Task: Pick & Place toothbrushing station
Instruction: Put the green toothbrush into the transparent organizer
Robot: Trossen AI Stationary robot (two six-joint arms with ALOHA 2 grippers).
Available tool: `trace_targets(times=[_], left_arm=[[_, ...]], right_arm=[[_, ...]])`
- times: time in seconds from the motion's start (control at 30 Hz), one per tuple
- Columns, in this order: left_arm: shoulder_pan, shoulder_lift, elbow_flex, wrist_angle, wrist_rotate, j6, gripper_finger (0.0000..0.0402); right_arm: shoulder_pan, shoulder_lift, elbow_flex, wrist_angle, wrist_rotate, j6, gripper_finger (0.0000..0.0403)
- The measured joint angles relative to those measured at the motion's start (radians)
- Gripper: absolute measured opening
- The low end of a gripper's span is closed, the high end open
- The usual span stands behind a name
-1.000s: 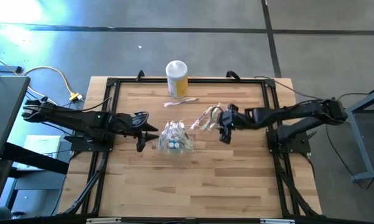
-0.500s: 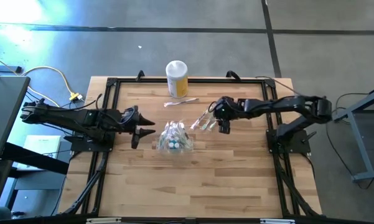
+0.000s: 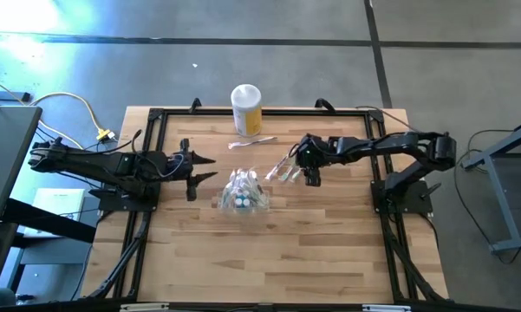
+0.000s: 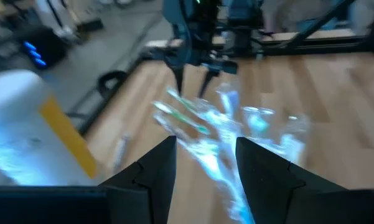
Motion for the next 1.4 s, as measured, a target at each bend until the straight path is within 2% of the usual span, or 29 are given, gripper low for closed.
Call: trace_targets(times=[0.23, 0.47, 0.67, 0.8, 0.97, 1.23, 1.4], left_arm=[[0.000, -0.021, 0.054, 0.007, -0.102, 0.155, 0.0161], [0.000, -0.019, 0.081, 0.020, -0.120, 0.295, 0.0161], [0.000, -0.013, 0.082, 0.015, -0.119, 0.319, 0.0161], [0.000, -0.013, 0.082, -0.058, -0.112, 0.257, 0.0161], [0.000, -0.012, 0.078, -0.161, -0.092, 0.124, 0.0161], [0.000, -0.011, 0.010, -0.156, 0.007, -0.045, 0.0161], [0.000, -0.011, 0.006, -0.181, 0.098, -0.126, 0.0161]], right_arm=[[-0.031, 0.048, 0.002, 0.018, -0.014, -0.040, 0.0205], [-0.045, 0.139, 0.003, 0.069, -0.030, -0.096, 0.0205], [-0.044, 0.176, 0.006, 0.072, -0.052, -0.033, 0.0205], [-0.038, 0.177, 0.004, 0.065, -0.052, 0.056, 0.0197], [-0.017, 0.178, 0.003, 0.038, -0.083, 0.078, 0.0149], [0.042, 0.179, 0.001, 0.046, -0.057, 0.078, 0.0017], [0.119, 0.170, 0.001, 0.043, 0.073, 0.171, 0.0013]])
